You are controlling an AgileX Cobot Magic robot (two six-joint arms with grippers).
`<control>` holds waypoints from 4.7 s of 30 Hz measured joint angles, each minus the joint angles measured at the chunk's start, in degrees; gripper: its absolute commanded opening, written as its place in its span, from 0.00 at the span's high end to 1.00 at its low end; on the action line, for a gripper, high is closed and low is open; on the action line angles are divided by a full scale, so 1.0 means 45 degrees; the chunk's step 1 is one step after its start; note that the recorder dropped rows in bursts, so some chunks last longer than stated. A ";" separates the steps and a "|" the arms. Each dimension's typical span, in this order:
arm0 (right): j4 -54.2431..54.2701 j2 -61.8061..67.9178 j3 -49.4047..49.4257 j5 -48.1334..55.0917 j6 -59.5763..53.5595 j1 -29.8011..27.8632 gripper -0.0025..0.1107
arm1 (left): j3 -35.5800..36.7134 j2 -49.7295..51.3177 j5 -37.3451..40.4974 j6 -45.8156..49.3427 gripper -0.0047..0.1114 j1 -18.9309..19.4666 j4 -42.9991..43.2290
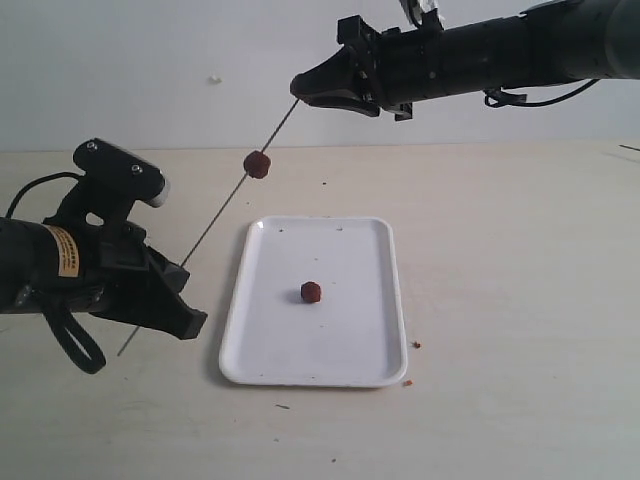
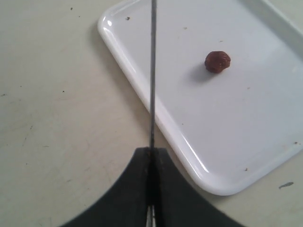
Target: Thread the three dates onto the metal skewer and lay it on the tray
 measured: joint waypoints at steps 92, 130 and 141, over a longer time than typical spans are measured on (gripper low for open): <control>-0.0623 0.0000 0.0000 0.1429 -0.0683 0.0493 0.39 | 0.0019 0.0000 -0.2169 -0.0269 0.96 0.0000 0.0000; -1.4375 0.0000 0.0000 -0.0506 -0.2807 0.3743 0.42 | 0.0019 0.0000 0.1348 -0.0811 0.96 0.1783 -0.0053; -1.5768 0.0060 0.0000 -0.1520 -0.4442 0.4466 0.42 | 0.0019 0.0000 0.1565 -0.0811 0.96 0.1783 -0.0053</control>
